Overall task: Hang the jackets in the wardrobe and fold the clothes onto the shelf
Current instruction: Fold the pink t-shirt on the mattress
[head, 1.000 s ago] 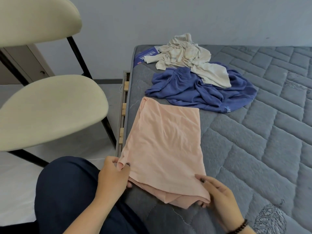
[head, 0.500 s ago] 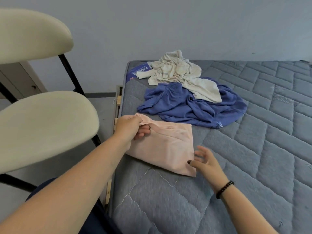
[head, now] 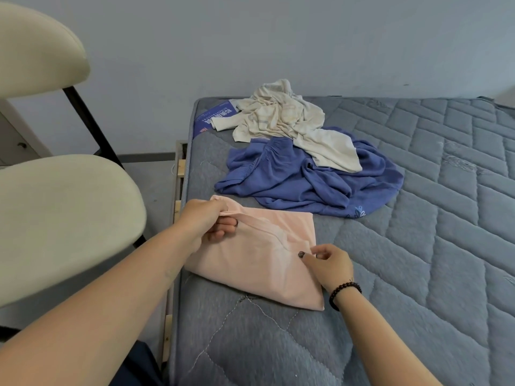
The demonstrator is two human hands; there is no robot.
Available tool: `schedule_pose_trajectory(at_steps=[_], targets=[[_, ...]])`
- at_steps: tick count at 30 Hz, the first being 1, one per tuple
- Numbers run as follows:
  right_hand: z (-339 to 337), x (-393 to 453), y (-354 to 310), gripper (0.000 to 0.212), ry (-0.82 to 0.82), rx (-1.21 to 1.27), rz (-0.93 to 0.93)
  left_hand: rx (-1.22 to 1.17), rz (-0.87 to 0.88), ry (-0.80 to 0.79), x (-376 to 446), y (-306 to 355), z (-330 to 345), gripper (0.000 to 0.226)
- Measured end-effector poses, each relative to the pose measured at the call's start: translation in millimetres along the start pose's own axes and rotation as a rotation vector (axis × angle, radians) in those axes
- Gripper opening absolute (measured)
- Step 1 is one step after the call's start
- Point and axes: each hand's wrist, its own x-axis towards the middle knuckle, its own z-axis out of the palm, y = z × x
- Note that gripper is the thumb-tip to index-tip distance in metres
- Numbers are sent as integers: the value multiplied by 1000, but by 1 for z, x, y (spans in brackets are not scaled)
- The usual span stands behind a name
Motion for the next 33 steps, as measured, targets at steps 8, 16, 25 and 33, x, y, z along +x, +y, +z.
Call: schedule_pose_trajectory(at_steps=[8, 16, 25, 33], targets=[[5, 1, -10, 7, 155, 7, -130, 59, -96, -144, 5, -1, -20, 24], [-1, 15, -21, 11, 238, 231, -116, -10, -63, -155, 11, 20, -22, 24], [6, 61, -24, 42, 93, 177, 30, 475, 285, 150, 35, -25, 5, 60], [6, -10, 30, 21, -54, 306, -59, 289, 280, 309, 13, -93, 1, 30]])
